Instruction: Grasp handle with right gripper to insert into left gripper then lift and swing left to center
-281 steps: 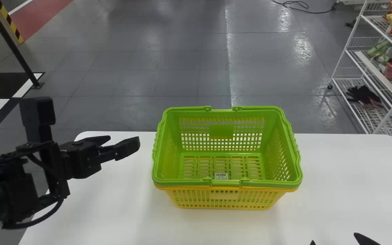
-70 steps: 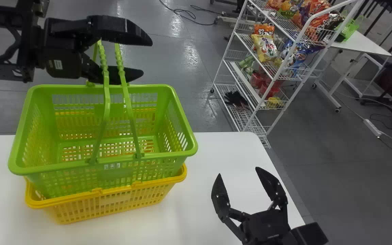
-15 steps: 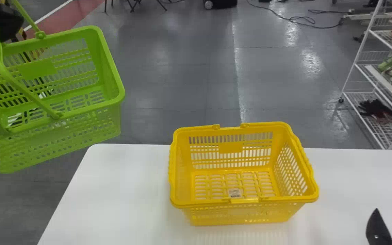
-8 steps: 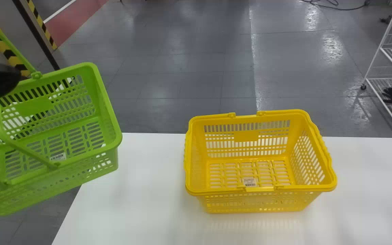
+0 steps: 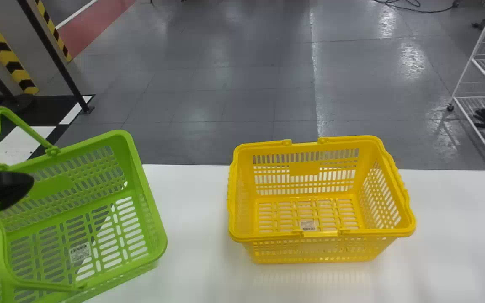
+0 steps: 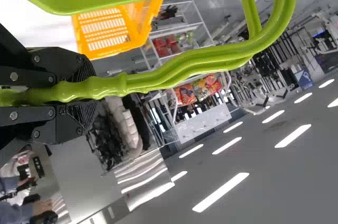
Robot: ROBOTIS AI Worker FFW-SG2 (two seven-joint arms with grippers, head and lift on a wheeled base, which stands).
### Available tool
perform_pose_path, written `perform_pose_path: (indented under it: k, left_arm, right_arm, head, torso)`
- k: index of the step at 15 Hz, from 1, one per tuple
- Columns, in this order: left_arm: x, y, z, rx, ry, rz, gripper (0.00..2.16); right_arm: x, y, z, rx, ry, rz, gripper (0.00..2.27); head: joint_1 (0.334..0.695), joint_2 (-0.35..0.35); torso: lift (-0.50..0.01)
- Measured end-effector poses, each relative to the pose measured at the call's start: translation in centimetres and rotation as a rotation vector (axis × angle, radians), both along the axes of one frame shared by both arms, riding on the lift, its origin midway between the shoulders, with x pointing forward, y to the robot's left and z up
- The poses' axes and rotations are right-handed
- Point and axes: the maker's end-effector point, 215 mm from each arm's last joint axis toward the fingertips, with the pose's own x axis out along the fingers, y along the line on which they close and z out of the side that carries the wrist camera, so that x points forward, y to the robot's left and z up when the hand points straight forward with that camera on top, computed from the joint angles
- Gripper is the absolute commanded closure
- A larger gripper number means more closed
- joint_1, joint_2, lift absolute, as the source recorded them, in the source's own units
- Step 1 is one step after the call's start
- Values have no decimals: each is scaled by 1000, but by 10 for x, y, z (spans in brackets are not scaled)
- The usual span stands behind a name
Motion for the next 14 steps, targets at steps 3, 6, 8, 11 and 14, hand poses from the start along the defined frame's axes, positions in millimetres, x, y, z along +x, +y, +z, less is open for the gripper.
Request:
perform_pose_path:
  k: [3, 6, 8, 11, 14]
  left_arm:
    - [-31, -33, -16, 9, 10, -31, 2054]
    - [-58, -66, -25, 26, 20, -71, 2054]
    - [-76, -84, -26, 21, 32, -100, 2054]
    - [-103, -121, -28, 7, 39, -148, 2054]
    - [-123, -153, -32, -15, 62, -202, 2054]
  right_arm:
    - [1, -2, 1, 3, -2, 2, 53]
    - [2, -3, 3, 0, -5, 6, 53]
    - [3, -3, 1, 1, -3, 14, 53]
    - [5, -4, 2, -1, -5, 17, 53]
    - [5, -4, 1, -4, -2, 21, 53]
  head:
    - [695, 98]
    - [695, 29]
    - [695, -1]
    - [695, -84]
    - [695, -173]
  torso:
    - [-93]
    - [-93]
    - [-93]
    - [-93]
    - [-93]
